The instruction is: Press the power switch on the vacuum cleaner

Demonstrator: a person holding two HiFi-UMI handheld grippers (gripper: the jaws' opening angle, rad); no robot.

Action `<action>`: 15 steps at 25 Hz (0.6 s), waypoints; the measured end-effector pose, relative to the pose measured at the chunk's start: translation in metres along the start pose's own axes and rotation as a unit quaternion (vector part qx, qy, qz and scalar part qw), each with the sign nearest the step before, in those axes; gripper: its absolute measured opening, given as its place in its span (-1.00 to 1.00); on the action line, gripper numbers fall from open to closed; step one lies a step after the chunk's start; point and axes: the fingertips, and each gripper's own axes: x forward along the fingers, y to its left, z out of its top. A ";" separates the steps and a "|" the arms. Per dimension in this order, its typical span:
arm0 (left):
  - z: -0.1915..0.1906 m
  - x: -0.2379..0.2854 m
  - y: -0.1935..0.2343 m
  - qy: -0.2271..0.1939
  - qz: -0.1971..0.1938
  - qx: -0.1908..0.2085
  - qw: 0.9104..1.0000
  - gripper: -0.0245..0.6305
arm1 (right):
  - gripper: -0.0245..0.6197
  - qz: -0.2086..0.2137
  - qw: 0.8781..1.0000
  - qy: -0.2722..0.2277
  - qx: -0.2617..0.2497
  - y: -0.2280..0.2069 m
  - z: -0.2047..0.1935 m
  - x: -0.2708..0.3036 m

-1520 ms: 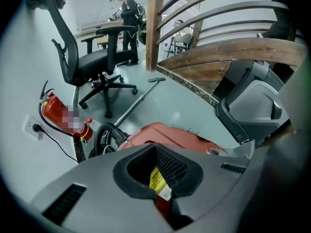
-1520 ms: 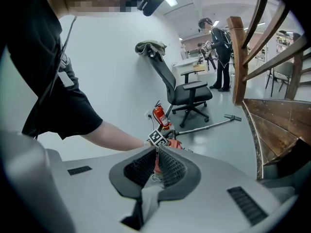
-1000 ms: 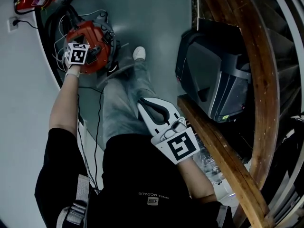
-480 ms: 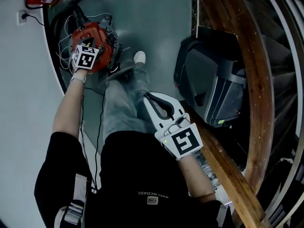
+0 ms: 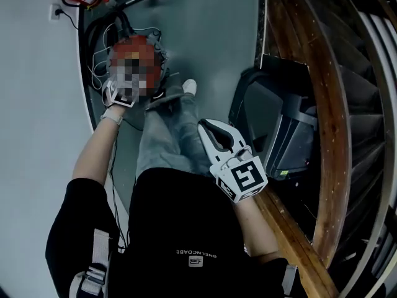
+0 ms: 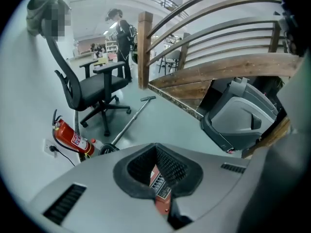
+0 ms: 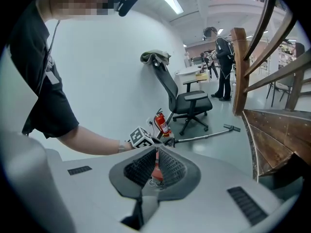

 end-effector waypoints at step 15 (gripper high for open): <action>0.088 -0.216 -0.073 -0.106 0.034 0.019 0.994 -0.88 | -0.80 0.037 0.996 -0.062 -0.055 0.029 0.054 -0.057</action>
